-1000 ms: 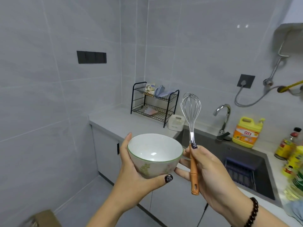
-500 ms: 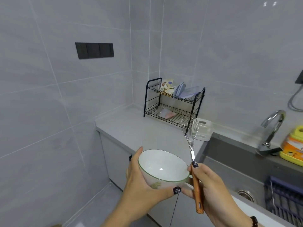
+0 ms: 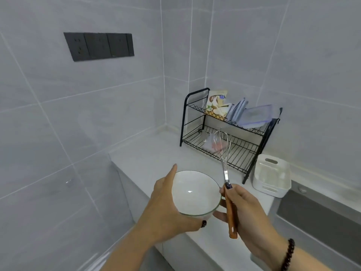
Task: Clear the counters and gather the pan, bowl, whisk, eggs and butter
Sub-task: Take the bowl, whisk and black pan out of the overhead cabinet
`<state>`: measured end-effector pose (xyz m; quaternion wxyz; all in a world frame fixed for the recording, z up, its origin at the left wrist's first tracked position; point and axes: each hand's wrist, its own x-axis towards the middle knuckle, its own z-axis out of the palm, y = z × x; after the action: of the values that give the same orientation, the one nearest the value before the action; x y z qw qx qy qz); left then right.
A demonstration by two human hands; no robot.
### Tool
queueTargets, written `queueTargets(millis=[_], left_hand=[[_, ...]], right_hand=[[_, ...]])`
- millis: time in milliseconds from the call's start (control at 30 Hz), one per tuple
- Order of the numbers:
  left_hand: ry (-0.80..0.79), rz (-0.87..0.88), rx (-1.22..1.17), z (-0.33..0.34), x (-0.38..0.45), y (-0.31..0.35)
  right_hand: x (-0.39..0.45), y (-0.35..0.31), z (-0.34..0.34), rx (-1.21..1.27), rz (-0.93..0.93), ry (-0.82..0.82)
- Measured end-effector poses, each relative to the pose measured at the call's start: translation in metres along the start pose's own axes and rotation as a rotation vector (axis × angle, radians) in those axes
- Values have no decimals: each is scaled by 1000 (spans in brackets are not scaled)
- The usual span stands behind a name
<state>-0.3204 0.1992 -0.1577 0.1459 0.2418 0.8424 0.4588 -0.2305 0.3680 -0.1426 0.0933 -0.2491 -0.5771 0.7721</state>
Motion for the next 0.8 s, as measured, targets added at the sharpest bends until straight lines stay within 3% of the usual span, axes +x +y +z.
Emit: queueTargets(millis=[267, 500, 800], left_hand=[[-221, -39, 320, -11, 96, -57], [-433, 70, 420, -16, 210, -110], [-462, 189, 466, -42, 324, -166]], right_hand=[[96, 26, 25, -53, 70, 33], [180, 58, 52, -70, 154, 262], [282, 84, 96, 51, 178, 464]])
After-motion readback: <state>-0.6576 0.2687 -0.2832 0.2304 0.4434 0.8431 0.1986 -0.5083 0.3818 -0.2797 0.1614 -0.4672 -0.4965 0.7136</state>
